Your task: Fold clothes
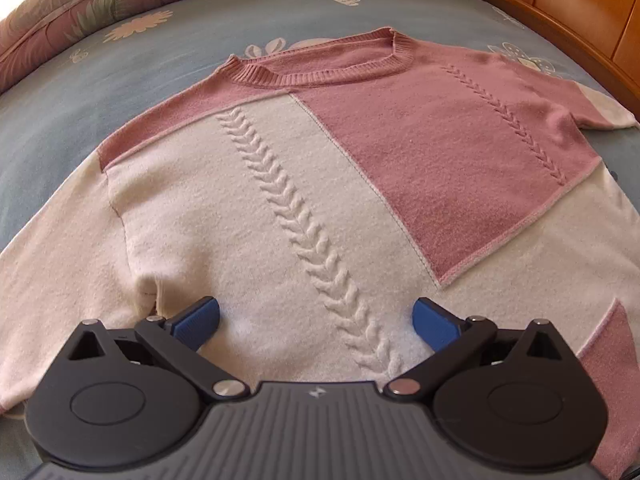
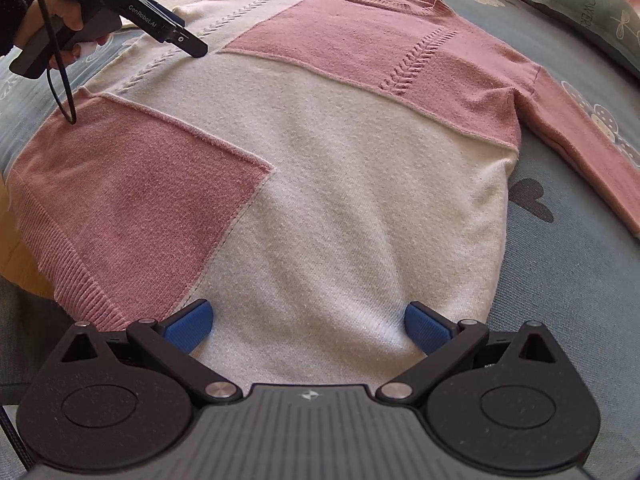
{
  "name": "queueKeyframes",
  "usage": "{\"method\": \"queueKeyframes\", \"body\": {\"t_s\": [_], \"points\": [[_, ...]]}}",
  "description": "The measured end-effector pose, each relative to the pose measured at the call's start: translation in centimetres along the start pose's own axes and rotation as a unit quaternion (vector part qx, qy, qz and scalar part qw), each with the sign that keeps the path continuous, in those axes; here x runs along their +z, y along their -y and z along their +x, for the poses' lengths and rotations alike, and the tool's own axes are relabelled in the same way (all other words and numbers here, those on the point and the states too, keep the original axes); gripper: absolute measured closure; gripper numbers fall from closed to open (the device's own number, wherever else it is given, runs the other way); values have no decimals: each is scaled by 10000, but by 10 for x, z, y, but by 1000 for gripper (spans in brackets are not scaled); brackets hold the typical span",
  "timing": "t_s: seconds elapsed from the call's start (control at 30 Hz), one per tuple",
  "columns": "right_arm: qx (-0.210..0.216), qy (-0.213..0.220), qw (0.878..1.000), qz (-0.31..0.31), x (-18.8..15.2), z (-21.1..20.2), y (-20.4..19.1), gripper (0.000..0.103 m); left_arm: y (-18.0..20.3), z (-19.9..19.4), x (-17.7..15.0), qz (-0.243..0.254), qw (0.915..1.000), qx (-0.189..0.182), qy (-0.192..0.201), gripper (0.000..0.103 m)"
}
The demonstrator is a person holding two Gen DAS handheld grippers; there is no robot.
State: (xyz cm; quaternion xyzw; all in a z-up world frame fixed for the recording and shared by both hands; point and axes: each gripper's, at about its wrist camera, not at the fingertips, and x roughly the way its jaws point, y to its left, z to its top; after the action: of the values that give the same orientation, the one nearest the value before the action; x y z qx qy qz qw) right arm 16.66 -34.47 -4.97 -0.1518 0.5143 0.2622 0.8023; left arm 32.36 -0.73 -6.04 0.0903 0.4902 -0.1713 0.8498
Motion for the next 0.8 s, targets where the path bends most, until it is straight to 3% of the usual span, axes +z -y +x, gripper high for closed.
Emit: {"method": "queueKeyframes", "body": {"t_s": [0.3, 0.47, 0.6, 0.7, 0.8], "points": [[-48, -120, 9999, 41, 8, 1, -1, 0, 8, -17, 0, -79, 9998, 170, -103, 1], [-242, 539, 9981, 154, 37, -10, 5, 0, 12, -20, 28, -48, 9993, 108, 349, 1], [-364, 979, 9927, 601, 75, 11, 19, 0, 16, -2, 48, -172, 9984, 122, 516, 1], [-415, 1239, 9895, 609, 97, 29, 30, 0, 20, 8, 53, -207, 9986, 33, 481, 1], [-542, 1140, 9881, 882, 101, 46, 48, 0, 18, 15, 46, -222, 9993, 105, 295, 1]]}}
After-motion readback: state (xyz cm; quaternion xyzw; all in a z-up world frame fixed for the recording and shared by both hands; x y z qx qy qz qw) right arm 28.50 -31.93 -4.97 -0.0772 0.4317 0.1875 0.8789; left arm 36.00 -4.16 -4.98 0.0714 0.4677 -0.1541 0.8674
